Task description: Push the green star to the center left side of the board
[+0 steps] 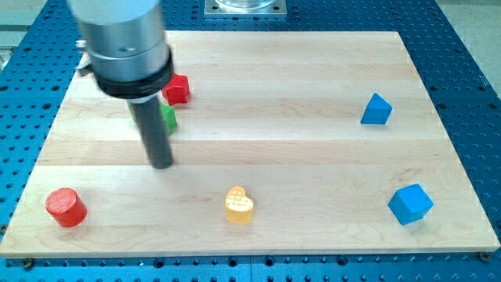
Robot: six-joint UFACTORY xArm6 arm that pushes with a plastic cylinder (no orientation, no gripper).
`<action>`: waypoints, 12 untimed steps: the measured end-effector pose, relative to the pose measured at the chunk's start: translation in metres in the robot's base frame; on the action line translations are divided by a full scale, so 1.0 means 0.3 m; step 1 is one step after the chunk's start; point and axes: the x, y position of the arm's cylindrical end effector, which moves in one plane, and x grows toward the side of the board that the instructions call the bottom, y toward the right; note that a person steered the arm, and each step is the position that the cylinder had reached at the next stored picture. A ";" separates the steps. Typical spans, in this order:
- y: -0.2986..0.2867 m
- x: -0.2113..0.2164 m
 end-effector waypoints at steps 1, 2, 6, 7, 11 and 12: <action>-0.060 -0.082; -0.059 -0.193; -0.345 -0.291; -0.264 -0.350; 0.152 -0.458; 0.230 -0.414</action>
